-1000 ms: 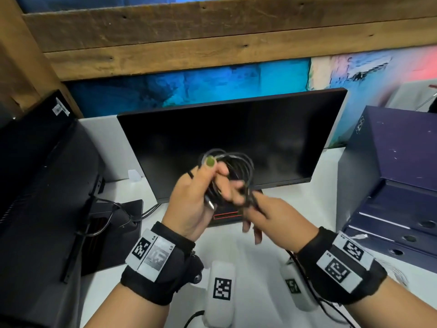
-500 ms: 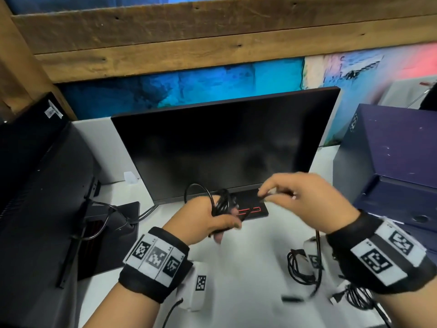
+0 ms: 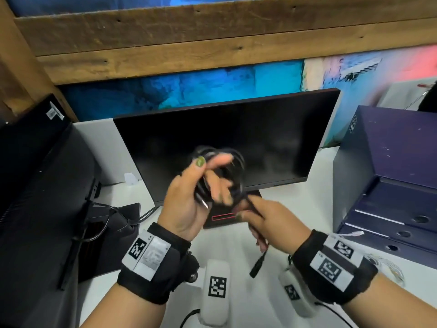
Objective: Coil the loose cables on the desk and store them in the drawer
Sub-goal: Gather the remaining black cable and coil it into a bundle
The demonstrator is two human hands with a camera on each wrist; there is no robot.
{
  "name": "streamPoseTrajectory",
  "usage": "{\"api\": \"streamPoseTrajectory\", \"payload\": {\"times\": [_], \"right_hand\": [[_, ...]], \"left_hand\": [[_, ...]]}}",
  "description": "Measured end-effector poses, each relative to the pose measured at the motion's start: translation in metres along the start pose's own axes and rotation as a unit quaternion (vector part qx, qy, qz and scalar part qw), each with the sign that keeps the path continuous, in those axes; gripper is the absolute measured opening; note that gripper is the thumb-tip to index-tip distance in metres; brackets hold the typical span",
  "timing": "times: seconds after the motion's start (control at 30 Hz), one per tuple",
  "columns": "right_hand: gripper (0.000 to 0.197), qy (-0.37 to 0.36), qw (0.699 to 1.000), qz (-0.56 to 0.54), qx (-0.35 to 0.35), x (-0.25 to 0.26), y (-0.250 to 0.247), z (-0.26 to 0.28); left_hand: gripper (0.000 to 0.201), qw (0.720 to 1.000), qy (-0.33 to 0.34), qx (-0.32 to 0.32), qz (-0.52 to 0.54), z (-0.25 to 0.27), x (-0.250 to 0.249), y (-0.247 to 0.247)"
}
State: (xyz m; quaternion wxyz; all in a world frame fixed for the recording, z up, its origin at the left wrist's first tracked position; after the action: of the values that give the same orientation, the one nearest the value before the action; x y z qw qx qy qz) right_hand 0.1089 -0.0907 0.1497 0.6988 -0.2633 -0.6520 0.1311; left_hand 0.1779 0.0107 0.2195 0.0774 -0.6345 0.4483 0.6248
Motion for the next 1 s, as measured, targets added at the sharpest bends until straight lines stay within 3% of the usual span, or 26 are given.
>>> {"api": "streamPoseTrajectory", "payload": {"times": [0.1,0.17,0.3,0.4,0.47,0.57,0.7,0.87,0.93,1.0], "right_hand": [[0.004,-0.019,0.996,0.072,0.052,0.003,0.026,0.007],[0.012,-0.054,0.986,0.142,0.071,0.015,0.032,0.012],[0.018,-0.138,0.958,0.252,0.022,0.048,0.01,0.015],[0.015,-0.192,0.933,0.305,-0.015,0.066,-0.02,0.015],[0.01,-0.235,0.909,0.343,-0.033,0.077,-0.034,0.017],[0.006,-0.284,0.887,0.36,-0.054,0.086,-0.041,0.021],[0.034,-0.288,0.905,0.312,-0.008,0.077,-0.039,0.018],[0.046,-0.226,0.949,0.157,0.157,0.047,-0.031,0.02],[0.039,-0.206,0.952,0.158,0.163,0.038,-0.038,0.021],[0.021,-0.206,0.959,0.156,0.121,0.034,-0.05,0.018]], "left_hand": [[0.02,0.984,0.055,-0.103,-0.137,-0.001,-0.015,-0.023],[0.011,0.955,0.047,-0.09,-0.278,0.002,-0.011,-0.022],[0.022,0.871,-0.006,-0.039,-0.489,0.006,0.015,-0.025],[0.01,0.88,-0.078,-0.002,-0.469,0.009,0.031,-0.028],[0.009,0.886,-0.126,0.077,-0.439,0.015,0.044,-0.017],[0.007,0.863,-0.2,0.165,-0.433,0.026,0.06,0.0],[0.014,0.822,-0.255,0.252,-0.443,0.038,0.075,0.021],[0.009,0.803,-0.296,0.334,-0.395,0.047,0.085,0.051],[0.012,0.802,-0.296,0.34,-0.392,0.044,0.087,0.059],[0.015,0.819,-0.282,0.31,-0.393,0.035,0.087,0.062]]}}
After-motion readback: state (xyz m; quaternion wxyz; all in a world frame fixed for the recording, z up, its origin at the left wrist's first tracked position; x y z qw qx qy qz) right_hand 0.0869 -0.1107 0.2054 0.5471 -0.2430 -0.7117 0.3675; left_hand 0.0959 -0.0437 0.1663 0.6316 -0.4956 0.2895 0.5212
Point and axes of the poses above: each hand's wrist, its own z-axis away from the middle knuckle, its own y-axis out of the palm, x = y × z, the point moved 9 cm from there along -z, towards the middle knuckle, and after that the axes turned 1 degree about -y, right-handed, at the moved point
